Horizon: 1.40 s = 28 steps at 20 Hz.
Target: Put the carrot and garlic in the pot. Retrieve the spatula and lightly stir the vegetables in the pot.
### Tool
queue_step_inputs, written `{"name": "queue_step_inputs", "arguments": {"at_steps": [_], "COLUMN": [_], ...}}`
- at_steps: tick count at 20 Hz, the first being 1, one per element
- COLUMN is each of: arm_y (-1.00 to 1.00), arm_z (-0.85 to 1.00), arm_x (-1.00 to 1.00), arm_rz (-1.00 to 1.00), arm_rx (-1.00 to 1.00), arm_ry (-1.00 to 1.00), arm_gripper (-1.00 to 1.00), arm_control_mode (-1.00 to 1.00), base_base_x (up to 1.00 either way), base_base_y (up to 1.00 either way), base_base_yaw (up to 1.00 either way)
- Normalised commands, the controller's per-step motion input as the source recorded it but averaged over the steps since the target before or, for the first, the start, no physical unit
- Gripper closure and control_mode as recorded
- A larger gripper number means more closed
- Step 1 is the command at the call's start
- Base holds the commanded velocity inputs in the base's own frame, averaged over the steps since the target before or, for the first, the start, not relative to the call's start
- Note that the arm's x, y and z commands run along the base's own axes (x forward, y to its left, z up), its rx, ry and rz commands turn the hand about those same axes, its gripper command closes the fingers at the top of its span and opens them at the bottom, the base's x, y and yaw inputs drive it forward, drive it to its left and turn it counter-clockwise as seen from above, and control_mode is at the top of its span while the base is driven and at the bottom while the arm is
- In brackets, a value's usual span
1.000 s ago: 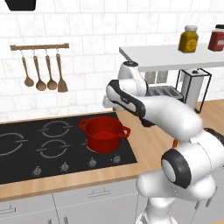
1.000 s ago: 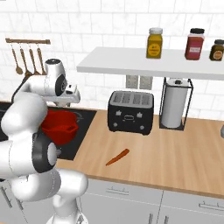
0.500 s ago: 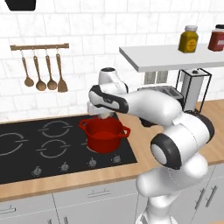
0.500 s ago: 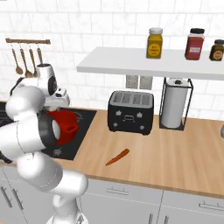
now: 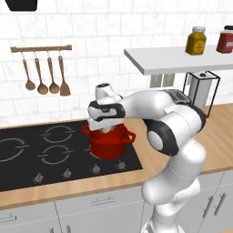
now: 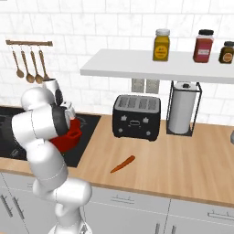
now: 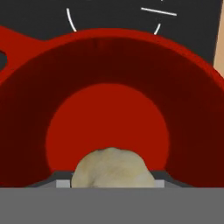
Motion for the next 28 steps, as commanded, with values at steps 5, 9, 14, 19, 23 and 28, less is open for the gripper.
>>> {"name": "queue_step_inputs", "arguments": {"at_steps": [5, 9, 14, 19, 23, 28], "arm_y": [0.00, 0.00, 0.00, 0.00, 0.00, 0.00], "arm_z": [-0.47, -0.23, -0.04, 0.15, 0.46, 0.98], "arm_x": [0.19, 0.14, -0.01, -0.19, -0.12, -0.47], "arm_rz": [0.00, 0.00, 0.00, 0.00, 0.00, 0.00], "arm_rx": [-0.01, 0.00, 0.00, 0.00, 0.00, 0.03], "arm_ry": [0.06, 0.05, 0.00, 0.00, -0.02, -0.17], "arm_gripper": [1.00, -1.00, -1.00, -1.00, -1.00, -1.00], "arm_control_mode": [-1.00, -1.00, -1.00, -1.00, -1.00, -1.00], "base_base_x": [0.00, 0.00, 0.00, 0.00, 0.00, 0.00], "base_base_y": [0.00, 0.00, 0.00, 0.00, 0.00, 0.00], "base_base_yaw": [0.00, 0.00, 0.00, 0.00, 0.00, 0.00]}}
